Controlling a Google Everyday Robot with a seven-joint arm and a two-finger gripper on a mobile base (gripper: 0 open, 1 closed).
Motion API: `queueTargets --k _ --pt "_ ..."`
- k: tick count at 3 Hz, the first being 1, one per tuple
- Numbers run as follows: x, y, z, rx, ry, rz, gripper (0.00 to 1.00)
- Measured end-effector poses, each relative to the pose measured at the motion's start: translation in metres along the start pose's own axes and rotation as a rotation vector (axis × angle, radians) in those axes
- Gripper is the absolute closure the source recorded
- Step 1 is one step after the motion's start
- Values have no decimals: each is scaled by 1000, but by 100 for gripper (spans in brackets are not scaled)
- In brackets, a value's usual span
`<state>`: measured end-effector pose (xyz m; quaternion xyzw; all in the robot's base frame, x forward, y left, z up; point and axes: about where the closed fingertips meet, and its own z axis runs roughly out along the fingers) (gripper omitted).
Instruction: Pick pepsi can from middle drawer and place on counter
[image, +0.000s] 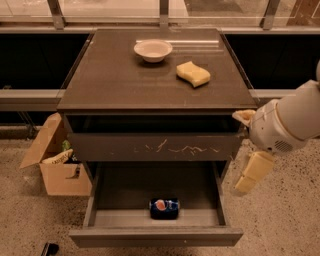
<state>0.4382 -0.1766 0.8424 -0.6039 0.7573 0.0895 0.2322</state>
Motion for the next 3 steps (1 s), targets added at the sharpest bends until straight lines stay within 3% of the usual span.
queueTargets --k 1,3 --pt "2 12 35 -58 -24 9 0" --pt "5 16 44 -76 -31 5 0"
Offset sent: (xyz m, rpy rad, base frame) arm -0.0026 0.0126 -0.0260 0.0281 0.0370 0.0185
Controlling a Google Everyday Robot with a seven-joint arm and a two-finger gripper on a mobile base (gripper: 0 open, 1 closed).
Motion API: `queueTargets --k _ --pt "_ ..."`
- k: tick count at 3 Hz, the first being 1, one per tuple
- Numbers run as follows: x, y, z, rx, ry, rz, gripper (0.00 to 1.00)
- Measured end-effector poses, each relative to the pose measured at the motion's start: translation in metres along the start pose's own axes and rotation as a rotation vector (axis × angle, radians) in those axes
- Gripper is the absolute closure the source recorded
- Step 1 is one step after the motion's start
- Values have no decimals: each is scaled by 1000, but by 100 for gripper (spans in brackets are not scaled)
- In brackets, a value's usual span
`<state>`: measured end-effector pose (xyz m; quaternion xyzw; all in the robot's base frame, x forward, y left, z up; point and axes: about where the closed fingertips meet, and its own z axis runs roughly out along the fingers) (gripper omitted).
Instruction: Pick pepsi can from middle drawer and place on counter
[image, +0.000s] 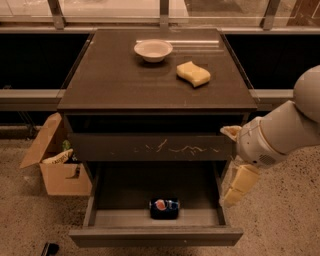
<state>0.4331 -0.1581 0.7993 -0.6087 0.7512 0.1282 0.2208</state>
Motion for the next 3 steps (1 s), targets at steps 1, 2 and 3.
queueTargets --k 1,2,3 --pt "12 12 48 -61 -33 -10 0" --pt "27 26 106 -93 -41 -25 0" --pt "38 28 155 -97 -49 -12 0"
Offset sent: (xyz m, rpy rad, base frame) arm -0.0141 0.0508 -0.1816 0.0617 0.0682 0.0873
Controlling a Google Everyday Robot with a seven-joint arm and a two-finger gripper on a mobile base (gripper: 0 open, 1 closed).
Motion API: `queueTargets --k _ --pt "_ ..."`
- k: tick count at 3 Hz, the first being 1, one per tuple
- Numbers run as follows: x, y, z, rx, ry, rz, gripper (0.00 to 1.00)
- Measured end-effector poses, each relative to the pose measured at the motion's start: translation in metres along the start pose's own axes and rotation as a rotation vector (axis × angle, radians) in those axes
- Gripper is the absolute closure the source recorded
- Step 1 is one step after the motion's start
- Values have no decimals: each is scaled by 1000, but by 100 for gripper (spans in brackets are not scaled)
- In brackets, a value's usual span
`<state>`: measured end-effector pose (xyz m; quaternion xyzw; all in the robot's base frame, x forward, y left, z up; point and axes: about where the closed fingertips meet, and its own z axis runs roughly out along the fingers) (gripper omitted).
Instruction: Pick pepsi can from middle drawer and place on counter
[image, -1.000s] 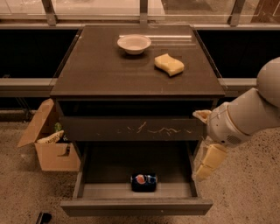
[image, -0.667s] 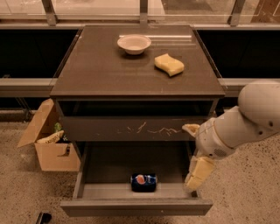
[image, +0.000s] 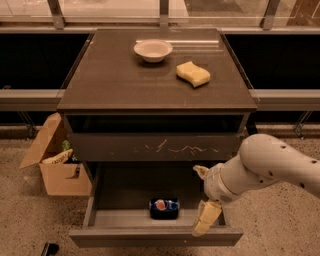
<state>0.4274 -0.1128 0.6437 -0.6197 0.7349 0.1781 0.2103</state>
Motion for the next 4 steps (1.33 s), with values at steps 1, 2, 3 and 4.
queueTargets --k 1,2,3,4 --pt "11 -15 38 17 -31 30 0" --pt "34 -44 107 0 -89 105 0" --pt "34 -44 107 0 -89 105 0" --pt "42 -63 131 -2 -106 100 0"
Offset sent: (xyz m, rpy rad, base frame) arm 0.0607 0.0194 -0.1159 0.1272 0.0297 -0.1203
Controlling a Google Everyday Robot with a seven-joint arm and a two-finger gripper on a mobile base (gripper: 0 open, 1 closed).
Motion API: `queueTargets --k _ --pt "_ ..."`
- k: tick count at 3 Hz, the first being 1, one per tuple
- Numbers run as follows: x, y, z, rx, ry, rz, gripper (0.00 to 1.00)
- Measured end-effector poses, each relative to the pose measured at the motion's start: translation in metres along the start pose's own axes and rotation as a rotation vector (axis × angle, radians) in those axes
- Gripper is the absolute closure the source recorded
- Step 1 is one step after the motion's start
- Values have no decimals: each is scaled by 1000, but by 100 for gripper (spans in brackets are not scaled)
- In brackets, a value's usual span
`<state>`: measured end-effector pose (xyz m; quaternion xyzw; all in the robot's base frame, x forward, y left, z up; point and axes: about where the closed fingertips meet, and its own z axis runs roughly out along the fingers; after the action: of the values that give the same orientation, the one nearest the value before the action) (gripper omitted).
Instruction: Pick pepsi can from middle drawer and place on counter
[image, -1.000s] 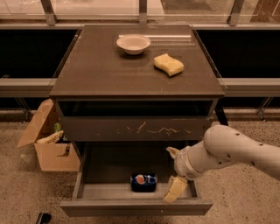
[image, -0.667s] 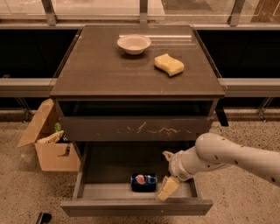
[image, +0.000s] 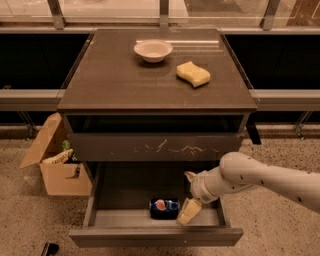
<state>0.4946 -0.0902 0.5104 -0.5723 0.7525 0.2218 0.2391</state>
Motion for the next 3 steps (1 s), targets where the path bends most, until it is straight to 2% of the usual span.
queueTargets --k 2,3 --pt "12 -36 42 8 -24 21 0" --pt "18 -49 61 29 2 24 0"
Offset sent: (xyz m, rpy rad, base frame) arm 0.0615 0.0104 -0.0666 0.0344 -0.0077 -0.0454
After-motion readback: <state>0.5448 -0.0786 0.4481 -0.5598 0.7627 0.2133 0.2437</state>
